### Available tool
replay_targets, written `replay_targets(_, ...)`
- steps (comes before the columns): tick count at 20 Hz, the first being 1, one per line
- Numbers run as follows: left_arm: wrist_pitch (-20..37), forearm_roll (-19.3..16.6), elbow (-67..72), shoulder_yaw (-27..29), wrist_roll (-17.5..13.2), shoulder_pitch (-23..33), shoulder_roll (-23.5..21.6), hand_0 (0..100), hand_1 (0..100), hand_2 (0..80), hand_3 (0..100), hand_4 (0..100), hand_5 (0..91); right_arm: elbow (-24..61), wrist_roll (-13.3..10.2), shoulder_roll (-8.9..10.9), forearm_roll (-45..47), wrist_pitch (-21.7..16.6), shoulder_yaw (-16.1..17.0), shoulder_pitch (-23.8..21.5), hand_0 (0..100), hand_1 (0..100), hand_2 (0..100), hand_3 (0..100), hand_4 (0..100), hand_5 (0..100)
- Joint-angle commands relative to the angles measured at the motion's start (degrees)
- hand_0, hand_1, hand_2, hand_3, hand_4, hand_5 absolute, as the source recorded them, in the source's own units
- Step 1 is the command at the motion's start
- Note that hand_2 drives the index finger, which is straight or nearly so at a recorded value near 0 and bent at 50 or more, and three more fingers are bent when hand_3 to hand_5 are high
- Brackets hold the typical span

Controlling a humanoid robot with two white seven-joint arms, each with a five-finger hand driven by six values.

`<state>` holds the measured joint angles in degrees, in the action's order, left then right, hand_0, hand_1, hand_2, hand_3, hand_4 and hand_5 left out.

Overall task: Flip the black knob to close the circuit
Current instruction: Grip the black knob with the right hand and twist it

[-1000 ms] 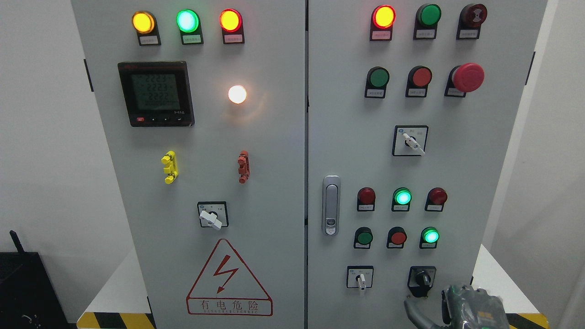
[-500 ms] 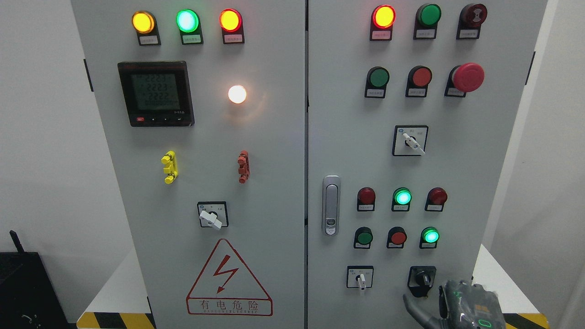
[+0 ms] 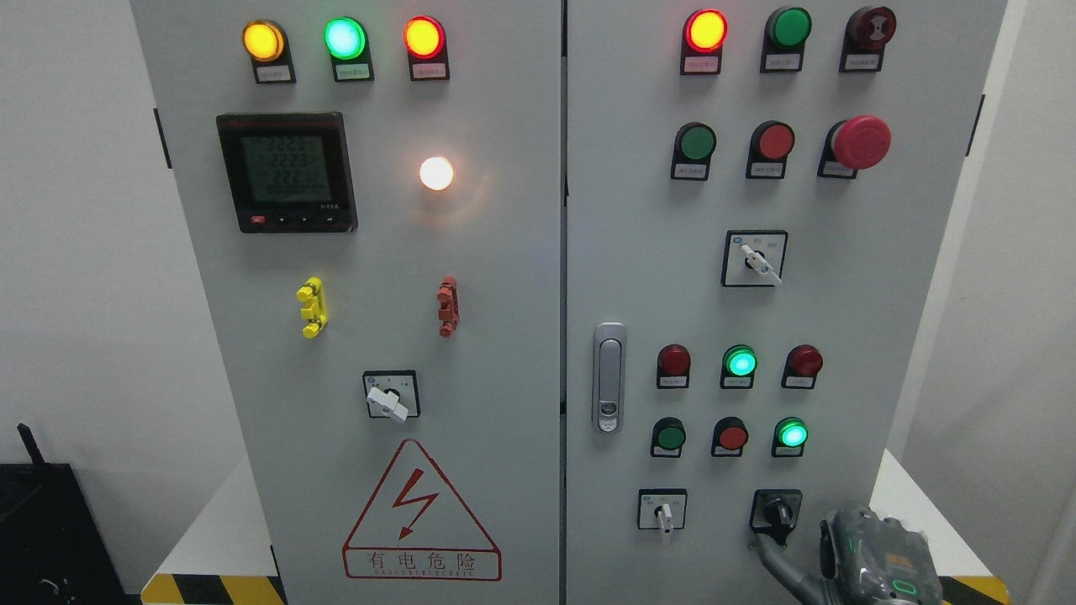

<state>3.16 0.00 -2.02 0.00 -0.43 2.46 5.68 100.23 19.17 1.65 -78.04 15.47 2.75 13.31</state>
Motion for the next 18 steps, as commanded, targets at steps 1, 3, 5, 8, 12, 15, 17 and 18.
replay_targets(1, 0.0, 0.4, 0.0, 0.6, 0.0, 0.0, 0.0, 0, 0, 0.0, 5, 3, 0.0, -1.5, -1.3, 0.72, 0.3, 0.1, 0.1, -1.0, 0, 3, 87, 100, 82, 85)
replay_targets(3, 0.0, 0.4, 0.0, 0.6, 0.0, 0.0, 0.0, 0, 0, 0.0, 5, 3, 0.0, -1.8, -1.6, 0.72, 0.3, 0.2, 0.0, -1.0, 0, 3, 87, 100, 82, 85)
replay_targets(5, 0.0, 0.4, 0.0, 0.6, 0.0, 0.0, -0.1, 0, 0, 0.0, 5, 3, 0.0, -2.6, -1.6, 0.37, 0.3, 0.5, 0.2, -0.5, 0, 4, 87, 100, 82, 85)
replay_targets(8, 0.0, 0.4, 0.0, 0.6, 0.0, 0.0, 0.0, 0, 0, 0.0, 5, 2, 0.0, -2.8, -1.6, 0.37, 0.3, 1.1, 0.2, -0.3, 0, 4, 87, 100, 83, 86)
replay_targets(12, 0.0, 0.4, 0.0, 0.6, 0.0, 0.0, 0.0, 0, 0, 0.0, 5, 3, 0.0, -2.8, -1.5, 0.37, 1.9, 1.2, 0.5, -0.2, 0, 4, 87, 100, 83, 87)
replay_targets(15, 0.0, 0.4, 0.0, 0.6, 0.0, 0.0, 0.0, 0, 0, 0.0, 5, 2, 0.0, -2.8, -1.5, 0.37, 2.3, 1.2, 0.6, 0.3, 0, 4, 87, 100, 83, 87)
replay_targets(17, 0.0, 0.4, 0.0, 0.6, 0.0, 0.0, 0.0, 0, 0, 0.0, 5, 2, 0.0, -2.6, -1.5, 0.37, 2.5, 1.2, 0.5, 0.6, 0, 4, 88, 100, 83, 87)
replay_targets(18, 0.0, 0.4, 0.0, 0.6, 0.0, 0.0, 0.0, 0, 0, 0.0, 5, 2, 0.0, -2.6, -1.5, 0.37, 2.4, 1.2, 0.4, 0.6, 0, 4, 88, 100, 83, 87)
